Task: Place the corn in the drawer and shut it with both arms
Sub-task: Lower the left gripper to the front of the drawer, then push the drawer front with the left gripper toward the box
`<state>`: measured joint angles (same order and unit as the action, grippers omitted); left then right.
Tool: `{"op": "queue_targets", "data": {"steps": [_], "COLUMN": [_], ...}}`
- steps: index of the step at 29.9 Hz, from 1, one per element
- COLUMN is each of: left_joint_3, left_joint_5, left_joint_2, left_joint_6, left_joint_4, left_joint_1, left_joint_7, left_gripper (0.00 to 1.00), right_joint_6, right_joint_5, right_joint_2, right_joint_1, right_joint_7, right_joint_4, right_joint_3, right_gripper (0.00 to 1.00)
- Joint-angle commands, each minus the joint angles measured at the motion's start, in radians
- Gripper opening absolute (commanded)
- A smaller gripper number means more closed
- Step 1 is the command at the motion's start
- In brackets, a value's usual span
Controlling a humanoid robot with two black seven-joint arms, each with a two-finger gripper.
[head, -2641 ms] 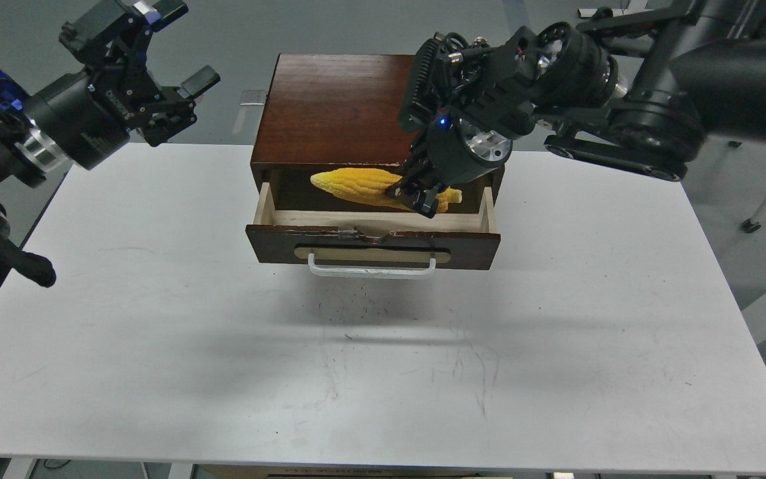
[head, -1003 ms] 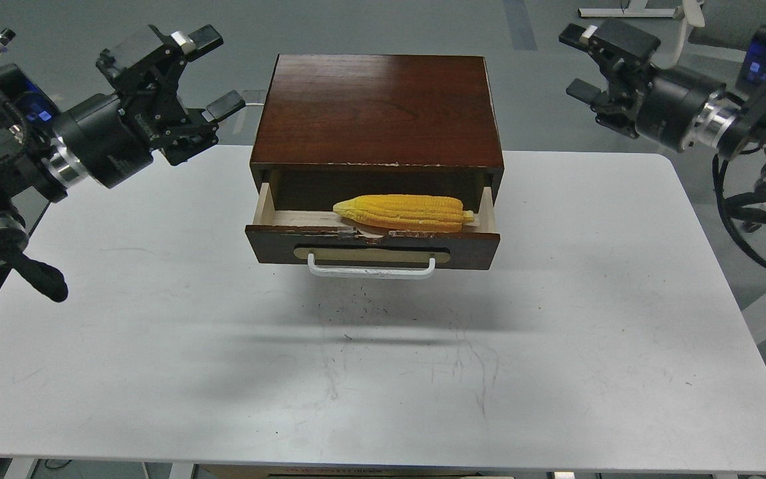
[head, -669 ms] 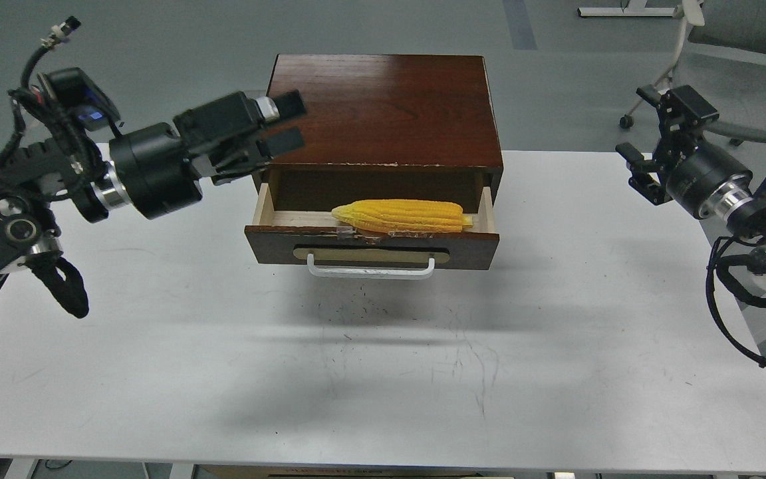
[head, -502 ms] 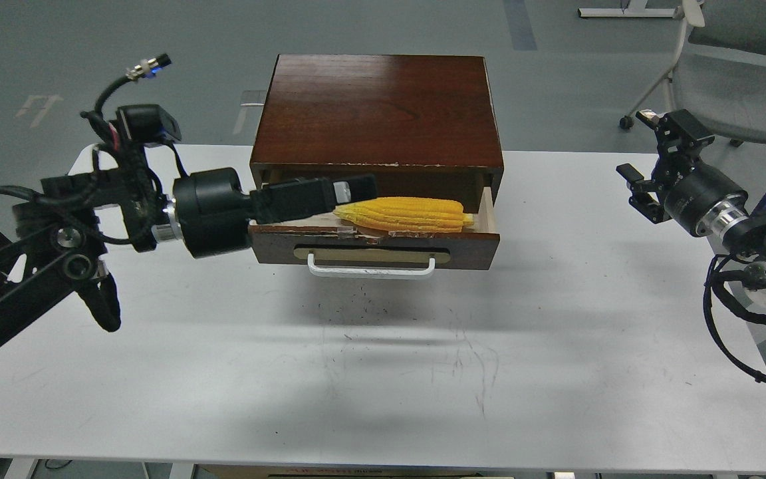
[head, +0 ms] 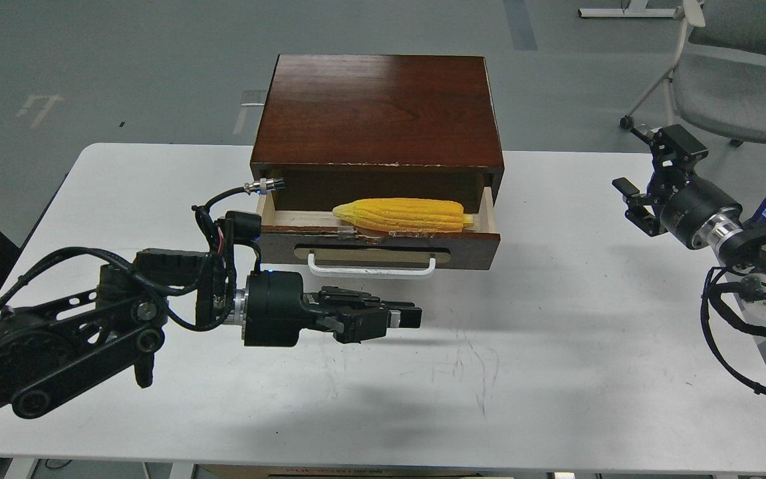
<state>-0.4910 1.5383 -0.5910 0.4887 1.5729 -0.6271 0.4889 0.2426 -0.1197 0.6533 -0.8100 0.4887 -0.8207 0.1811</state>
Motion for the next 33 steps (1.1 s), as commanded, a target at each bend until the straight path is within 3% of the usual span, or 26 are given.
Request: {"op": "queue_targets", "data": {"steps": [1, 6, 13, 33], "left_joint_3": [-0.003, -0.011, -0.012, -0.035], "left_joint_5": [-0.010, -0.101, -0.208, -0.208], "left_joint_2": [0.010, 0.016, 0.014, 0.028], "left_joint_6": [-0.005, -0.005, -0.009, -0.015], "left_joint_4": [-0.045, -0.109, -0.174, -0.229], "left_joint_1": [0.030, 0.044, 0.044, 0.043], "left_joint_7": [-0.013, -0.082, -0.110, -0.124], "left_gripper": [0.00, 0.00, 0.00, 0.00], "right_joint_6": [0.000, 0.000, 0.001, -0.002], "right_joint_5": [0.000, 0.000, 0.000, 0.000], "right_joint_2": [0.000, 0.000, 0.000, 0.000], "right_joint_1": [0.002, 0.008, 0.009, 0.017], "right_joint_7": [0.000, 0.000, 0.000, 0.000], "right_joint_4": [0.000, 0.002, 0.003, 0.002], "right_joint_3": [0.000, 0.000, 0.000, 0.000], "right_gripper": [0.99, 0.99, 0.99, 0.99]}}
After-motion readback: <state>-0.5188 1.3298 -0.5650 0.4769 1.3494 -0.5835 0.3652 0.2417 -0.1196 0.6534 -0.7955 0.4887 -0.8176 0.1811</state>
